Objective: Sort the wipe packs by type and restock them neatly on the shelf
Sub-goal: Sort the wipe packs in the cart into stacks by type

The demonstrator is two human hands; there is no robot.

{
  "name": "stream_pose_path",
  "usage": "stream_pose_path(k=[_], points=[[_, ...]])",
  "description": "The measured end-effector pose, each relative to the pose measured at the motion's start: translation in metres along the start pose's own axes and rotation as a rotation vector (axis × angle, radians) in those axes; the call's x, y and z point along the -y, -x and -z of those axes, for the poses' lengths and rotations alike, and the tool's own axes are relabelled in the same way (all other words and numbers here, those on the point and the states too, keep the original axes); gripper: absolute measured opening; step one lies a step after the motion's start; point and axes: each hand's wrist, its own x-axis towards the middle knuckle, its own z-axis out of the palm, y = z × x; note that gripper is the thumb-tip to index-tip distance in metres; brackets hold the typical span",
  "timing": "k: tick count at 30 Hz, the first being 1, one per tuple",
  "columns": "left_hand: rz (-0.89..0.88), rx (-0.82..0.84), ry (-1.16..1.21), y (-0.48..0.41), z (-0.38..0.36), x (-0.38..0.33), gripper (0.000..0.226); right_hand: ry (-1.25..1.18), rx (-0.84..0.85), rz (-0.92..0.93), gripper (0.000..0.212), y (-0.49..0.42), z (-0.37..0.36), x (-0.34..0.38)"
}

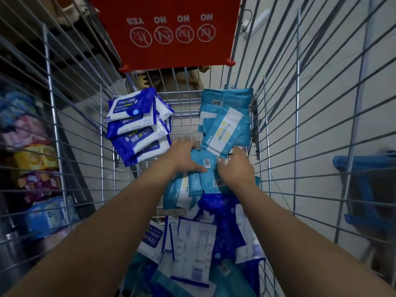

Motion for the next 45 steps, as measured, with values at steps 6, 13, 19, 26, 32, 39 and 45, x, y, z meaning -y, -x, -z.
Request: stream_pose_path(k=[6, 13, 19, 26, 32, 39, 45], points=[[-0.092, 0.073, 0.083, 0.001, 0.009, -0.001, 0.053, 0.233, -0.004, 0.164, 0.029, 0.012, 0.000, -0.010], [0.128, 0.106, 0.584, 0.018, -0.004, 0.015, 0.060, 0.442, 0.216, 0.285, 0.034, 0.019, 0.010, -0.016], [0.215, 0.024, 0.929, 0.033, -0.018, 0.003, 0.043, 0.316, 0.270, 0.186, 0.034, 0.019, 0.016, -0.013], [0.099, -0.150, 0.862, 0.043, 0.042, -0.010, 0.054, -0.282, 0.185, -0.088, 0.024, 0.029, 0.016, -0.016], [-0.001, -0.332, 1.233, 0.037, 0.065, -0.039, 0.038, -0.687, 0.050, -0.103, 0.019, 0.035, 0.016, 0.004], [0.219, -0.339, 0.651, -0.008, -0.015, -0.040, 0.045, -1.121, -0.110, -0.377, 0.050, 0.009, 0.012, 0.011], [0.044, -0.420, 0.434, -0.011, -0.019, -0.028, 0.136, -0.621, -0.030, -0.367, 0.058, -0.009, 0.010, 0.003]])
